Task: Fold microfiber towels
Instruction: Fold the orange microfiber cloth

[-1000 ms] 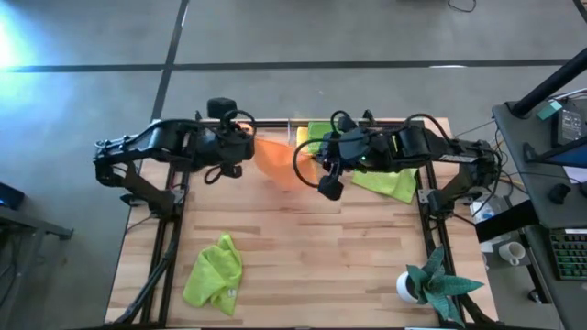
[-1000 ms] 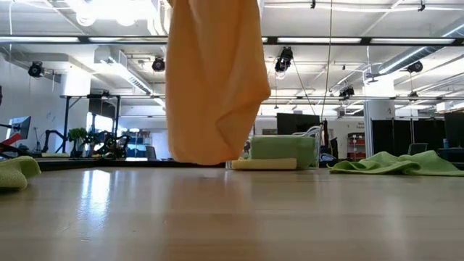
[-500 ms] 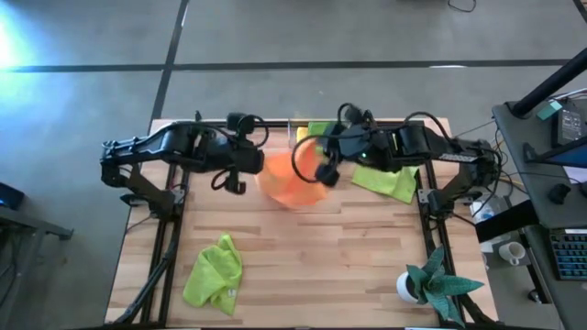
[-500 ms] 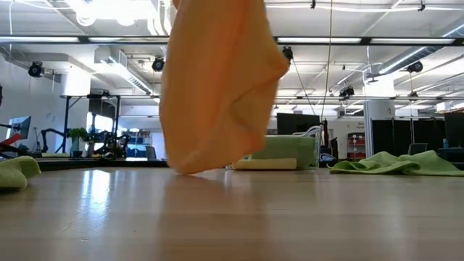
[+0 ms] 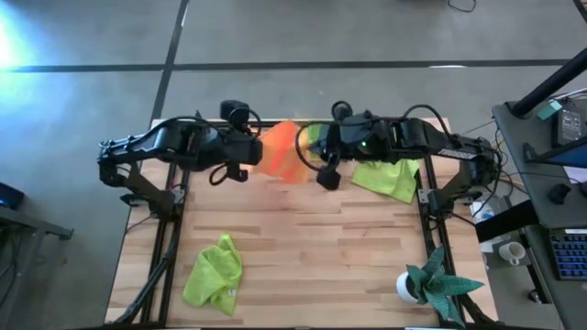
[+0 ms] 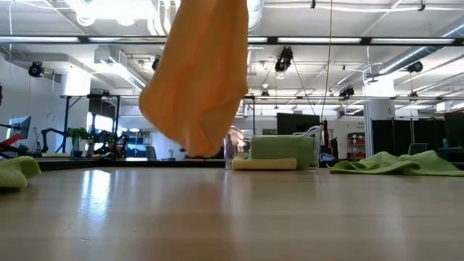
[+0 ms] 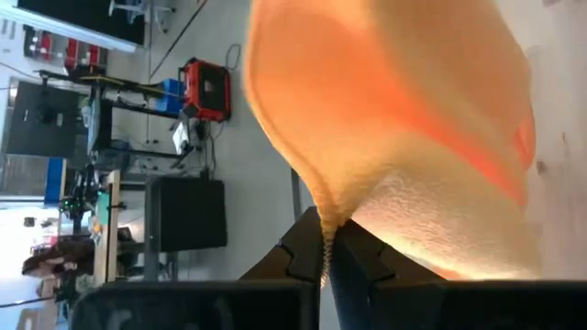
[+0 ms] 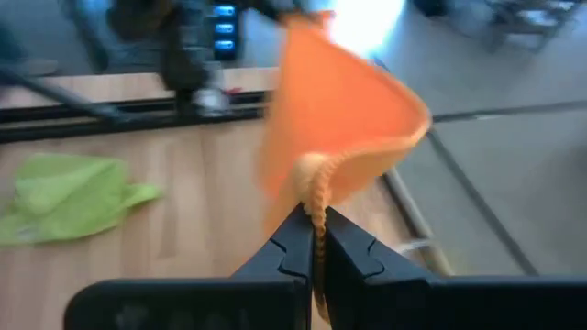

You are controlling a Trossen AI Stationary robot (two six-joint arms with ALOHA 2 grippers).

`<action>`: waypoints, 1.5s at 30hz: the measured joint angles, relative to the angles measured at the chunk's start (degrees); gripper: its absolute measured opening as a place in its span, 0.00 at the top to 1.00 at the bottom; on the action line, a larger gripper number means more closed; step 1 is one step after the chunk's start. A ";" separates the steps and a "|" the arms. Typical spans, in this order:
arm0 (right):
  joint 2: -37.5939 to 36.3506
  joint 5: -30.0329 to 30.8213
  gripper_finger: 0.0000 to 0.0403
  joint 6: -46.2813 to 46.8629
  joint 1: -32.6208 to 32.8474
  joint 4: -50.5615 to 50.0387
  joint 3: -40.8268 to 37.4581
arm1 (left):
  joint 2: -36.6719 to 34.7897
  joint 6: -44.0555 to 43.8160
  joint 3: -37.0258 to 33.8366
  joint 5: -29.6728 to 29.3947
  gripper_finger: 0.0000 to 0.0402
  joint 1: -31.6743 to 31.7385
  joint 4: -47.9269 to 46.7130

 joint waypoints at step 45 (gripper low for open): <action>0.32 -8.15 0.98 8.45 2.72 1.35 0.50 | -0.12 -1.47 0.09 -4.17 1.00 2.68 -2.10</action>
